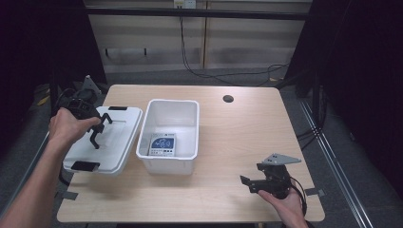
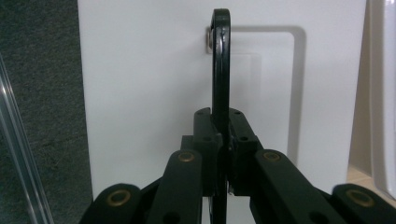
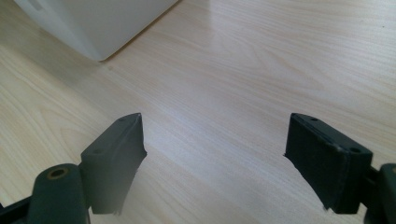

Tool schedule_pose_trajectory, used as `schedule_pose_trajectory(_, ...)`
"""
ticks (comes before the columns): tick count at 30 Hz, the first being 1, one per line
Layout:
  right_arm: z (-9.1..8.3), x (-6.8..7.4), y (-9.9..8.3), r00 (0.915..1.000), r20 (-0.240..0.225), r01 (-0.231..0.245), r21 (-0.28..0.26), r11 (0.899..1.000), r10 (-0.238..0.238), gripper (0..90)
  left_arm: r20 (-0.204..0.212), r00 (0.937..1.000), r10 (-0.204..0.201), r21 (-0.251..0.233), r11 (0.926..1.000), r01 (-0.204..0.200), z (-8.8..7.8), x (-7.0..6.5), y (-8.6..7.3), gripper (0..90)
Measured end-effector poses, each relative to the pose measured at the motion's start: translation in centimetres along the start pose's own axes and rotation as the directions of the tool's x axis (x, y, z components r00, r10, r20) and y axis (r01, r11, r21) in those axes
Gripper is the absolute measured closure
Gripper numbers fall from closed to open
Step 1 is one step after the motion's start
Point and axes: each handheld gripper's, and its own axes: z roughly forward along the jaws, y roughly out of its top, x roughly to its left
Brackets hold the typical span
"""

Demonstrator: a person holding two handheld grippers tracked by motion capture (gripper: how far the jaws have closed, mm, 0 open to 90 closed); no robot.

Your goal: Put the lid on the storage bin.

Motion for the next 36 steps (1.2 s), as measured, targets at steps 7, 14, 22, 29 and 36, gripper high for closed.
schedule_pose_trajectory(7, 0.0, 0.0, 0.0, 1.0, -0.001, -0.005, 0.003, 1.0, 0.005, 18.7, 0.01, 0.9995, 0.03, -0.004, 0.9995, -0.03, -1.1, 0.0, 0.1, 85.0)
schedule_pose_trajectory(14, 0.0, 0.0, 0.0, 1.0, -0.001, -0.006, 0.002, 1.0, 0.006, 18.6, 0.02, 0.9993, 0.033, -0.03, 0.999, -0.032, -3.1, -0.2, 0.2, 84.9)
schedule_pose_trajectory(22, 0.1, 0.0, 0.0, 1.0, 0.0, -0.003, 0.004, 1.0, 0.003, 18.6, 0.023, 0.998, 0.058, -0.031, 0.9979, -0.057, -3.8, -0.9, 0.5, 84.9)
schedule_pose_trajectory(29, 0.1, 0.0, 0.0, 1.0, -0.001, -0.001, 0.004, 1.0, 0.001, 18.4, 0.034, 0.9964, 0.078, -0.033, 0.9965, -0.077, -4.6, -1.5, 0.8, 84.9)
schedule_pose_trajectory(36, 0.1, 0.0, 0.0, 1.0, -0.002, -0.001, 0.007, 1.0, 0.001, 18.4, 0.047, 0.9925, 0.113, -0.036, 0.9931, -0.111, -5.6, -2.4, 1.0, 84.9)
